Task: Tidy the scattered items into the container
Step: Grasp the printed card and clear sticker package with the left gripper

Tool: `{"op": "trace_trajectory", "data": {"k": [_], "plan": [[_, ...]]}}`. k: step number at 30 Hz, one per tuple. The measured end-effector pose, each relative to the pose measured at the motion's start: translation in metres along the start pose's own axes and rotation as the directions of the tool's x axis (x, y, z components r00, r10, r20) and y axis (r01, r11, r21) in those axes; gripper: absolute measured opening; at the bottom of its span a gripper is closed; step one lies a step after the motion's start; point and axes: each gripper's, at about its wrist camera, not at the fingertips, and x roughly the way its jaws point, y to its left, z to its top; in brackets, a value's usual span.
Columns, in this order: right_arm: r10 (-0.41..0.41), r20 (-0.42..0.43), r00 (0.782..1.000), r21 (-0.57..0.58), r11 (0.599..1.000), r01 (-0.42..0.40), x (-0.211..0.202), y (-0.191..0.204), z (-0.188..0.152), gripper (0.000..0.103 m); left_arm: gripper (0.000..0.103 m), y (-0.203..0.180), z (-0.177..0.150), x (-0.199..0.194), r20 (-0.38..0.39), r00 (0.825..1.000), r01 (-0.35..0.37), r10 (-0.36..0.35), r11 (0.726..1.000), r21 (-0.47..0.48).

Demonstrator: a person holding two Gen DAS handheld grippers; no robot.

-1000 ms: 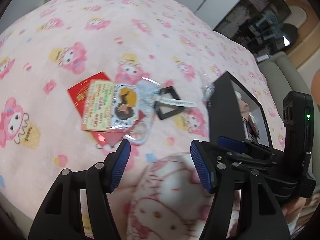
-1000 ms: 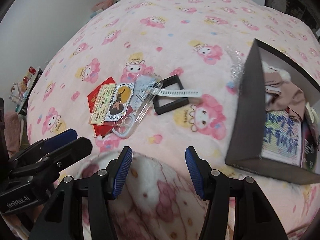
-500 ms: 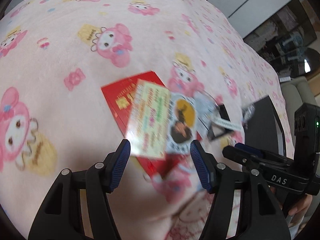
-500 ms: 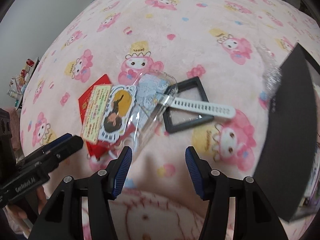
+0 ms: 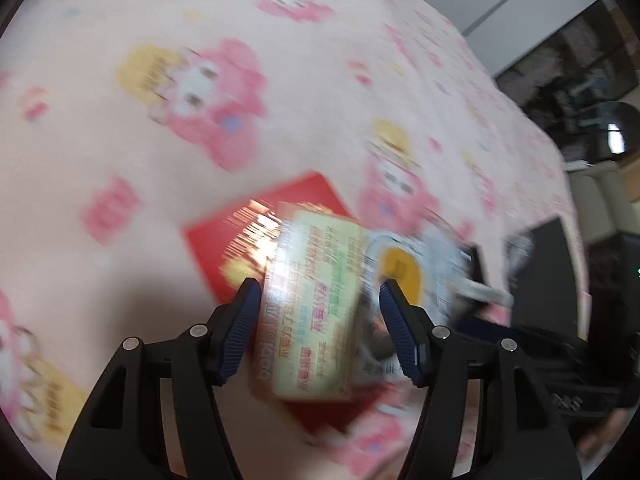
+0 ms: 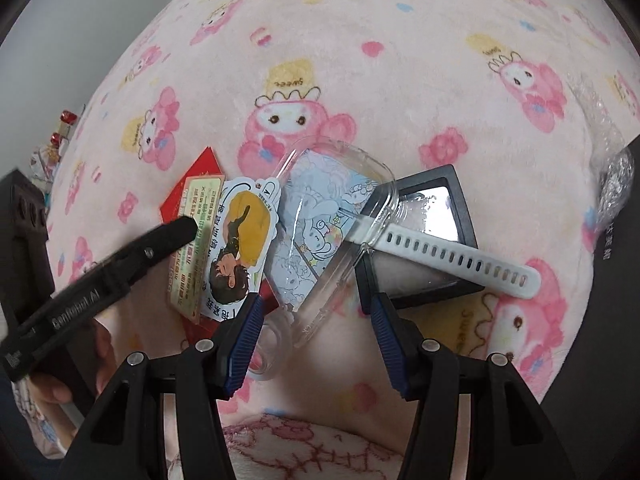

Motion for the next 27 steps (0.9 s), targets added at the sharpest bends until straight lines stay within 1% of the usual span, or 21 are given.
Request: {"op": "trace_trajectory", "data": {"k": [1, 2, 3, 5, 6, 7, 8, 9, 11, 12, 14, 16, 18, 19, 21, 22, 23, 25, 26, 27], "plan": [[0.006, -0.002, 1.0, 0.005, 1.0, -0.006, -0.001, -0.001, 0.0, 0.052, 0.062, -0.005, -0.003, 0.0, -0.026, 0.998, 0.055, -0.055, 0.998, 0.012], [0.007, -0.003, 1.0, 0.008, 1.0, -0.007, -0.001, -0.002, 0.0, 0.052, 0.062, -0.008, -0.005, -0.001, -0.037, 0.996, 0.083, -0.083, 0.996, 0.02], [0.006, -0.002, 1.0, 0.009, 1.0, -0.006, -0.002, -0.002, 0.0, 0.052, 0.062, -0.01, -0.006, -0.004, -0.031, 0.995, 0.094, -0.093, 0.995, 0.023], [0.0, 0.001, 1.0, 0.006, 1.0, 0.0, -0.003, -0.002, -0.001, 0.052, 0.062, -0.007, -0.005, -0.012, 0.021, 0.998, 0.06, -0.06, 0.998, 0.009], [-0.001, 0.001, 1.0, 0.003, 1.0, 0.001, -0.003, -0.001, -0.001, 0.052, 0.062, 0.0, -0.002, -0.012, 0.039, 0.999, 0.036, -0.036, 0.999, -0.015], [-0.003, 0.004, 1.0, 0.001, 1.0, 0.003, -0.003, -0.001, -0.001, 0.052, 0.062, 0.006, 0.0, -0.01, 0.032, 0.999, 0.03, -0.029, 0.999, -0.042], [-0.008, 0.011, 1.0, 0.006, 1.0, 0.008, -0.005, -0.002, -0.001, 0.052, 0.062, 0.011, 0.001, -0.006, 0.017, 0.999, 0.038, -0.037, 0.997, -0.069], [-0.018, 0.02, 1.0, 0.014, 1.0, 0.017, -0.006, -0.003, -0.001, 0.052, 0.062, 0.012, 0.001, -0.005, 0.018, 0.999, 0.044, -0.043, 0.997, -0.07], [-0.029, 0.035, 0.999, 0.022, 0.999, 0.028, -0.009, -0.004, 0.0, 0.052, 0.062, 0.004, -0.001, -0.002, 0.014, 0.999, 0.046, -0.045, 0.998, -0.043], [-0.028, 0.038, 0.999, 0.022, 0.999, 0.027, -0.01, -0.005, 0.001, 0.052, 0.062, 0.0, -0.003, 0.0, -0.001, 0.997, 0.071, -0.071, 0.997, -0.039], [-0.007, 0.03, 1.0, 0.01, 1.0, 0.007, -0.008, -0.002, 0.001, 0.052, 0.062, -0.006, -0.006, 0.002, -0.036, 0.989, 0.145, -0.146, 0.988, -0.045], [0.034, 0.004, 0.999, -0.006, 0.999, -0.034, -0.008, 0.002, -0.002, 0.051, 0.062, -0.014, -0.01, -0.001, -0.058, 0.983, 0.173, -0.175, 0.984, -0.027], [0.081, -0.009, 0.997, -0.04, 0.996, -0.081, -0.013, 0.009, -0.01, 0.051, 0.062, -0.019, -0.015, -0.007, -0.053, 0.984, 0.17, -0.171, 0.985, -0.014], [0.092, -0.017, 0.996, -0.054, 0.994, -0.093, -0.016, 0.011, -0.015, 0.051, 0.062, -0.019, -0.017, -0.011, -0.045, 0.986, 0.157, -0.158, 0.987, -0.012], [0.097, -0.021, 0.995, -0.069, 0.993, -0.098, -0.022, 0.013, -0.027, 0.051, 0.062, -0.017, -0.019, -0.014, -0.029, 0.994, 0.109, -0.109, 0.994, -0.015], [0.09, -0.013, 0.996, -0.07, 0.993, -0.09, -0.026, 0.012, -0.029, 0.051, 0.062, -0.015, -0.018, -0.015, -0.017, 0.997, 0.077, -0.077, 0.997, -0.015], [0.077, 0.001, 0.997, -0.066, 0.995, -0.077, -0.031, 0.003, -0.029, 0.051, 0.062, -0.014, -0.018, -0.014, -0.012, 0.998, 0.06, -0.06, 0.998, -0.017], [0.031, 0.051, 0.998, -0.055, 0.998, -0.028, -0.037, -0.007, -0.018, 0.051, 0.062, -0.01, -0.015, -0.009, -0.015, 0.998, 0.056, -0.056, 0.998, -0.024], [0.018, 0.058, 0.998, -0.043, 0.999, -0.016, -0.034, -0.022, -0.011, 0.051, 0.062, -0.01, -0.013, -0.006, -0.01, 0.998, 0.059, -0.059, 0.998, -0.024], [0.018, 0.055, 0.998, -0.032, 0.999, -0.016, -0.029, -0.022, -0.004, 0.052, 0.062, -0.009, -0.012, -0.004, -0.006, 0.998, 0.056, -0.056, 0.998, -0.022]]}}
